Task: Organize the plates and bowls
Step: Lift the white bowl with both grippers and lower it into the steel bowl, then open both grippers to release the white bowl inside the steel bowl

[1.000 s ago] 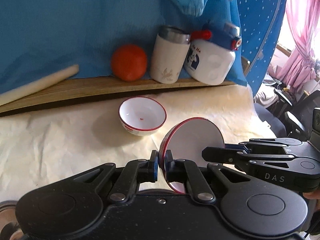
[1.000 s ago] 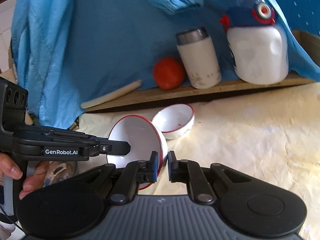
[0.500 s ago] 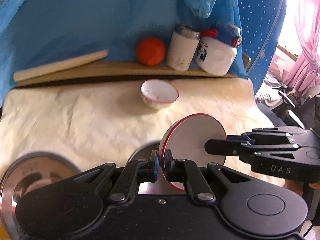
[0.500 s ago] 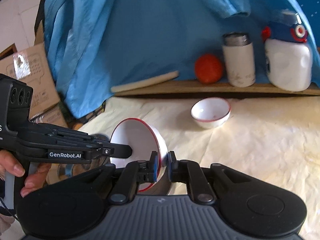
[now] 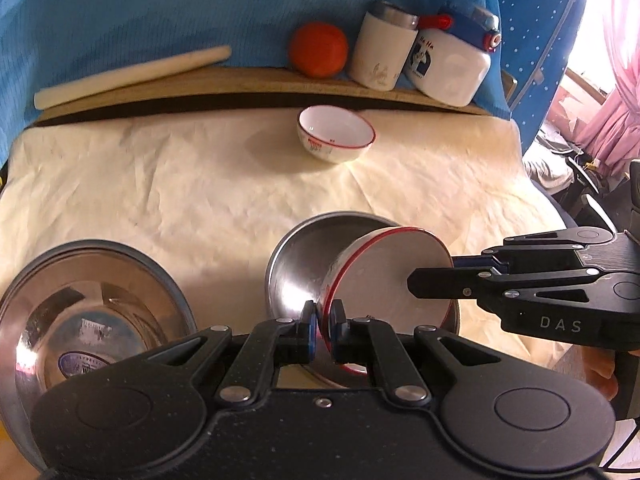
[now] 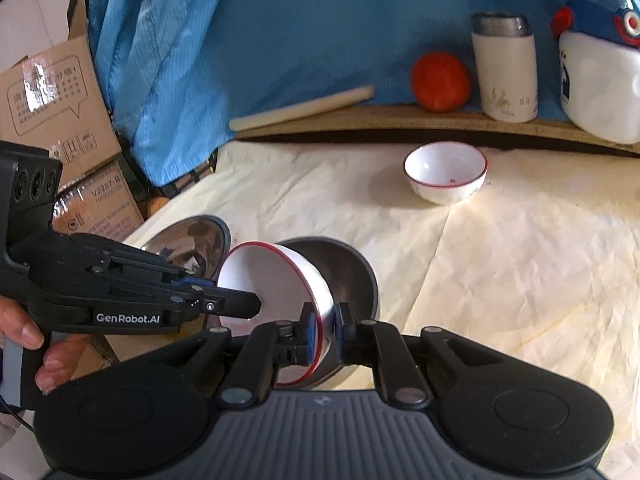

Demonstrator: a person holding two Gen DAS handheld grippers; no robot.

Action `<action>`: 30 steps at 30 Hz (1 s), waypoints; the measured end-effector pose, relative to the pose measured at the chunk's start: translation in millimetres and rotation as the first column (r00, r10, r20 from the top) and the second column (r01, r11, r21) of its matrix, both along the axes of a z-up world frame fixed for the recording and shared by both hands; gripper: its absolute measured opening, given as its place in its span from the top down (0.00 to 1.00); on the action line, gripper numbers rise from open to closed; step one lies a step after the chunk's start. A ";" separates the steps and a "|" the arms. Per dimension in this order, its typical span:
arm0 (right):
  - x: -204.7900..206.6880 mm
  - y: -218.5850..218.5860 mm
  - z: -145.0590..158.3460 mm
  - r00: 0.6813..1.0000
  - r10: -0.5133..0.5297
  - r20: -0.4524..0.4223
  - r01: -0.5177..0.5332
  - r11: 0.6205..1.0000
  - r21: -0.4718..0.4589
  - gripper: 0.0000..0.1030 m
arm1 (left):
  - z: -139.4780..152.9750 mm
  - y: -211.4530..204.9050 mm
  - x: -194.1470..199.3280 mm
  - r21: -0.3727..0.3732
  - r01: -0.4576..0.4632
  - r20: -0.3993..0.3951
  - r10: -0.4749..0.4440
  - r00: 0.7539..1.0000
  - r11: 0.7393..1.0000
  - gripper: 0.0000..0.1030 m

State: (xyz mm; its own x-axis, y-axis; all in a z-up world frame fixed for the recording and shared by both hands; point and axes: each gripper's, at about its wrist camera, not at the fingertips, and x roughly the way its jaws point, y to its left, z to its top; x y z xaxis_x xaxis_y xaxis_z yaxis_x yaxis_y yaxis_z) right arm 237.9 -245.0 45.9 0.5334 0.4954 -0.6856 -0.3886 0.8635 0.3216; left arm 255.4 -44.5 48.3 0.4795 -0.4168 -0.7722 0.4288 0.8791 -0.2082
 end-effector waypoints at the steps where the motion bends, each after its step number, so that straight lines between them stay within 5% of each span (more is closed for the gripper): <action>1: 1.2 0.5 -1.1 1.000 0.002 -0.007 -0.002 1.000 -0.002 0.89 | -1.1 0.3 0.7 0.002 0.000 -0.006 0.000 1.000 1.000 0.95; 30: 13.3 -2.6 -3.2 1.000 -0.022 -0.017 0.022 0.999 0.036 0.73 | 0.1 5.4 17.8 -0.018 -0.037 -0.009 0.037 0.999 0.999 0.88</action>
